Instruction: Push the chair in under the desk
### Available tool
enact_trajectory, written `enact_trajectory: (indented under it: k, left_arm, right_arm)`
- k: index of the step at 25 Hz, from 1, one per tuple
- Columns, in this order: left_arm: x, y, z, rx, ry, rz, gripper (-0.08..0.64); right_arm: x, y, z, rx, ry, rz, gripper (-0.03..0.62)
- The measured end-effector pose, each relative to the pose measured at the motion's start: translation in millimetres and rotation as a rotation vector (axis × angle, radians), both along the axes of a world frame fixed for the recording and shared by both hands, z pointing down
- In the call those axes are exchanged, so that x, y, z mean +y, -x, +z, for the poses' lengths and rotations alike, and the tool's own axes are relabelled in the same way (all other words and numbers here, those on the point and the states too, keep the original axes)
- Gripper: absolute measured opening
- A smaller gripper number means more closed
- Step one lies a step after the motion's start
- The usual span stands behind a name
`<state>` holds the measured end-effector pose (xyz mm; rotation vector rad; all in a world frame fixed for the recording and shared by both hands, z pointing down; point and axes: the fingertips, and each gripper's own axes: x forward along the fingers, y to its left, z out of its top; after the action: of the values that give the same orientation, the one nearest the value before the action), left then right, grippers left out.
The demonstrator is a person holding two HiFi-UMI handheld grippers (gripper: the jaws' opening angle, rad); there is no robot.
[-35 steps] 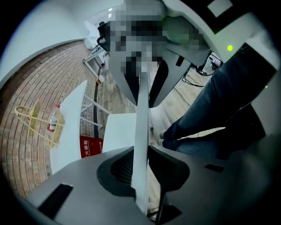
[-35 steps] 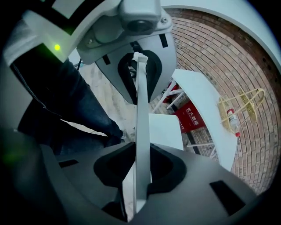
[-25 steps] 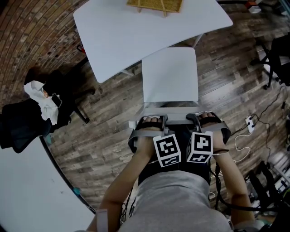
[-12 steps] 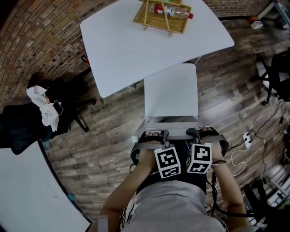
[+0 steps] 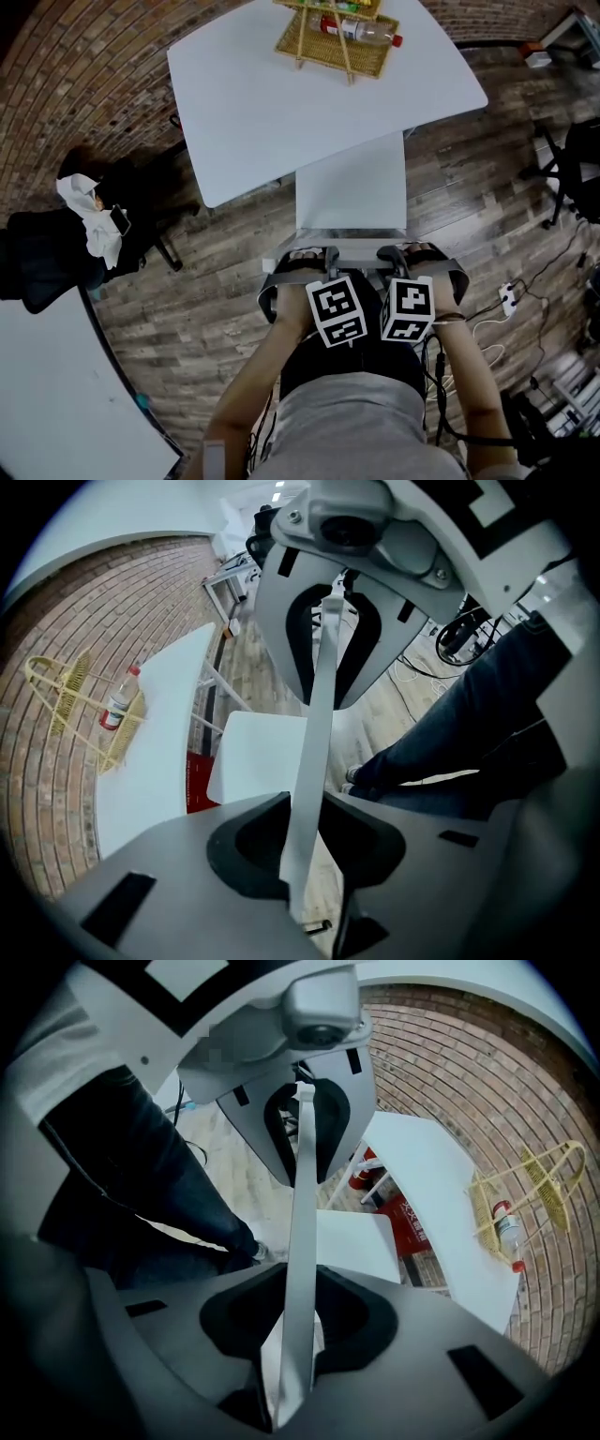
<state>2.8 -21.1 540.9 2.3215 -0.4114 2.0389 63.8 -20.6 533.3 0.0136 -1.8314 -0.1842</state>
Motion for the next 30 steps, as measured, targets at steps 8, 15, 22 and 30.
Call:
enact_trajectory:
  k: [8, 15, 22, 30]
  left_arm:
    - [-57.6, -1.1, -2.4, -0.001, -0.059, -0.042, 0.106]
    - [-93.1, -17.4, -5.1, 0.029, -0.073, -0.058, 0.106]
    - [-120.5, -28.1, -5.1, 0.059, -0.034, -0.054, 0.1]
    - [-149.4, -26.9, -5.8, 0.067, 0.012, -0.049, 0.095]
  right_arm:
    - [-59.3, -1.5, -1.2, -0.015, -0.035, 0.0, 0.098]
    - [-102.2, -17.2, -3.3, 0.021, -0.051, -0.002, 0.112]
    - [-131.6, -26.8, -3.1, 0.046, -0.05, -0.018, 0.112]
    - [-163.8, -23.5, -5.0, 0.073, -0.02, -0.063, 0.112]
